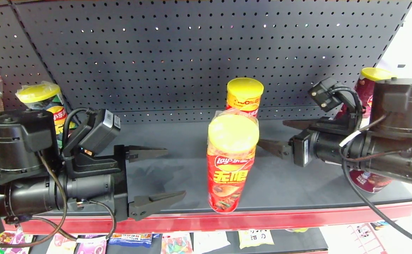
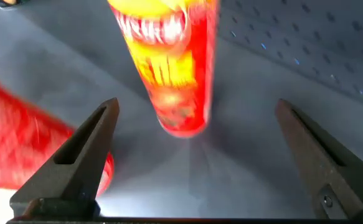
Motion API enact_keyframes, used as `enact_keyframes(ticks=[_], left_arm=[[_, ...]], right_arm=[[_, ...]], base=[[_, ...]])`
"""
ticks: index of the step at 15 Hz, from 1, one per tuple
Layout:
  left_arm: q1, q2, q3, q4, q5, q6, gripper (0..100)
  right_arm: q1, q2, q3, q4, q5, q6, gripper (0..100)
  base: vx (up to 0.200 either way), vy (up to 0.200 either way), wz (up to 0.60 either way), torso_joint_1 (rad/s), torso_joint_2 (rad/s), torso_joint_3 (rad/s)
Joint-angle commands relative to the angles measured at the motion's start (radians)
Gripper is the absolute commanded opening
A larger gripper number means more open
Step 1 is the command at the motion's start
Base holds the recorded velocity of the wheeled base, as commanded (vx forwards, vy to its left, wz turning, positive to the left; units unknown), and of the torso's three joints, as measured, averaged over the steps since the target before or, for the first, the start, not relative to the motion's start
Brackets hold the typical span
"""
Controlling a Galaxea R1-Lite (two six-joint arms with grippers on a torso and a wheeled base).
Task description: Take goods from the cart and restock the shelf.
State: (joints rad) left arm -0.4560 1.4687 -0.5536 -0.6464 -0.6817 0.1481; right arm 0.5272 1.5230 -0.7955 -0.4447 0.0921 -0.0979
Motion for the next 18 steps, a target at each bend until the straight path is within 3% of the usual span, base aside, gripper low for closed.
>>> enact_keyframes(ticks=[1, 7, 8, 9, 10, 13, 18], left_arm=[[0.008, 0.007, 0.021, 0.001, 0.030, -0.001, 100], [0.003, 0.035, 0.055, 0.004, 0.143, 0.013, 100], [0.002, 0.042, 0.061, 0.008, 0.171, 0.038, 100], [0.002, 0.067, 0.058, 0.039, 0.203, 0.096, 100], [0.000, 0.081, 0.057, 0.048, 0.215, 0.130, 100], [-0.024, 0.110, 0.057, 0.051, 0.225, 0.159, 100], [-0.084, 0.176, 0.035, 0.050, 0.245, 0.168, 100]], right_arm=[[-0.004, -0.090, 0.079, 0.000, -0.015, 0.000, 100], [0.065, -0.326, 0.291, 0.004, -0.011, -0.003, 100], [0.069, -0.353, 0.314, 0.004, -0.012, -0.003, 100], [0.069, -0.377, 0.323, 0.004, -0.015, -0.002, 100], [0.069, -0.388, 0.318, 0.004, -0.017, -0.003, 100], [0.069, -0.391, 0.300, 0.004, -0.026, -0.003, 100], [0.069, -0.391, 0.285, 0.004, -0.028, -0.003, 100]], base=[[0.000, 0.000, 0.00, 0.000, 0.00, 0.000], [0.000, 0.000, 0.00, 0.000, 0.00, 0.000], [0.000, 0.000, 0.00, 0.000, 0.00, 0.000], [0.000, 0.000, 0.00, 0.000, 0.00, 0.000], [0.000, 0.000, 0.00, 0.000, 0.00, 0.000], [0.000, 0.000, 0.00, 0.000, 0.00, 0.000], [0.000, 0.000, 0.00, 0.000, 0.00, 0.000]])
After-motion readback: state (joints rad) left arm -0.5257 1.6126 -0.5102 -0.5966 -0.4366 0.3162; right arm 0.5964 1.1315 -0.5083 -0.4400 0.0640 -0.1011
